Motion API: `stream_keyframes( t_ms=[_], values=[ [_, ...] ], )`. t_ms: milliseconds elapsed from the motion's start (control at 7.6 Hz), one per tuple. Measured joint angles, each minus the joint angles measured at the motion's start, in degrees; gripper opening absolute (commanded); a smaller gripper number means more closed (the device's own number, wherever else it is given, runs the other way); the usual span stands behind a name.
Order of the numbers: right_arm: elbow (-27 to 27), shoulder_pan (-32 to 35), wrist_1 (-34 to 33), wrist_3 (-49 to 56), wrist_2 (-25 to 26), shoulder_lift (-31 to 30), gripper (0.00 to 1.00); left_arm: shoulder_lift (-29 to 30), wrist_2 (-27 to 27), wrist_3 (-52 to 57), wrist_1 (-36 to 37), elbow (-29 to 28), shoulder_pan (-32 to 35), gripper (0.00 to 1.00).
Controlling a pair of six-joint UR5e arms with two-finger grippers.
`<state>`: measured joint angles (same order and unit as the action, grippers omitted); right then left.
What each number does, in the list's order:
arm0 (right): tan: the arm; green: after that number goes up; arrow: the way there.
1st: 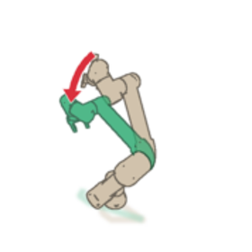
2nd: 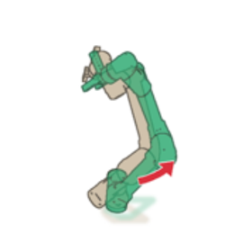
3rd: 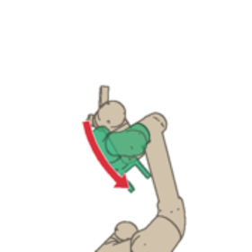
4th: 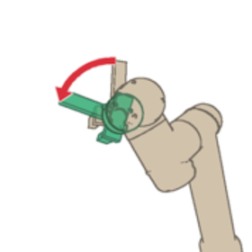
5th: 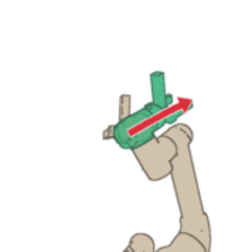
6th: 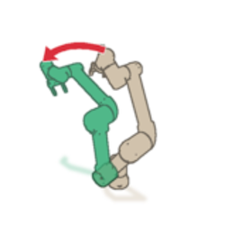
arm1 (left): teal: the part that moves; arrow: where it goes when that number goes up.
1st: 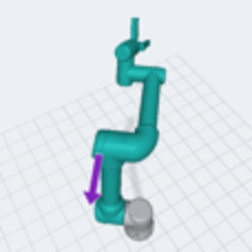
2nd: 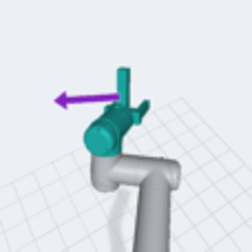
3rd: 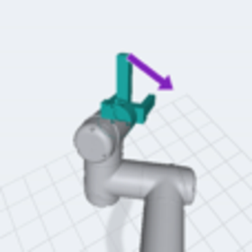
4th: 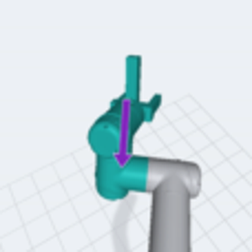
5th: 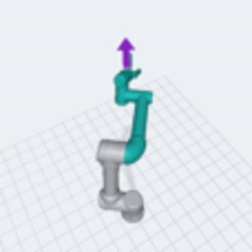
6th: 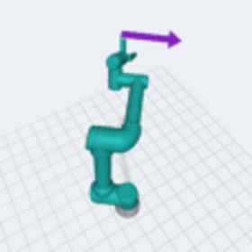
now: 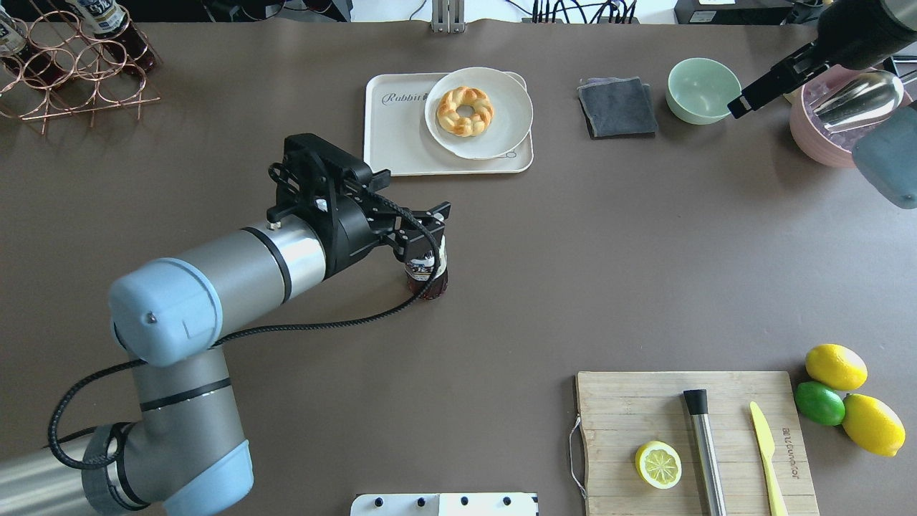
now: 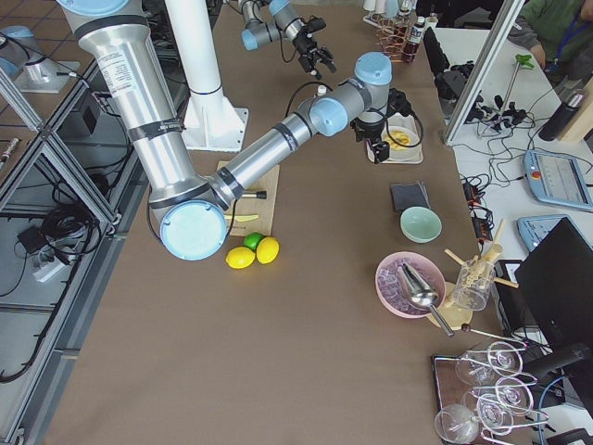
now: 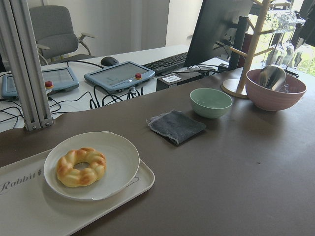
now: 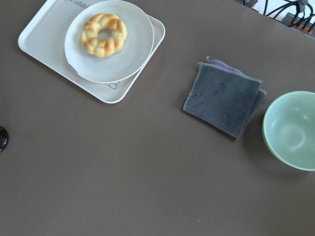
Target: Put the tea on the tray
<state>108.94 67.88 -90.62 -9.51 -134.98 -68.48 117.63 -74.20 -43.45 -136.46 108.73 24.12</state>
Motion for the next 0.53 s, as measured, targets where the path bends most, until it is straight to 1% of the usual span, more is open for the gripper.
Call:
stream_keyframes(
  t_ms=[132,263,395,526],
  values=[
    [0.46,-1.95,0.00,-0.80,0.05,2.16,0.99,-2.06,-7.34,-4.30,-0.13,0.68,4.92,0.98],
    [0.66,-4.40,0.00,-2.87,0.10,4.39,0.99,-5.36,-16.06,-7.06,-0.07,1.22,11.10,0.98],
    [0.79,-7.16,0.09,-6.23,0.22,6.75,0.99,-9.58,-26.51,-8.22,0.30,1.29,18.53,0.99],
    [1.17,-10.49,0.90,-10.02,1.52,9.07,0.99,-14.01,-38.58,-8.22,0.99,0.93,27.45,0.99]
  ],
)
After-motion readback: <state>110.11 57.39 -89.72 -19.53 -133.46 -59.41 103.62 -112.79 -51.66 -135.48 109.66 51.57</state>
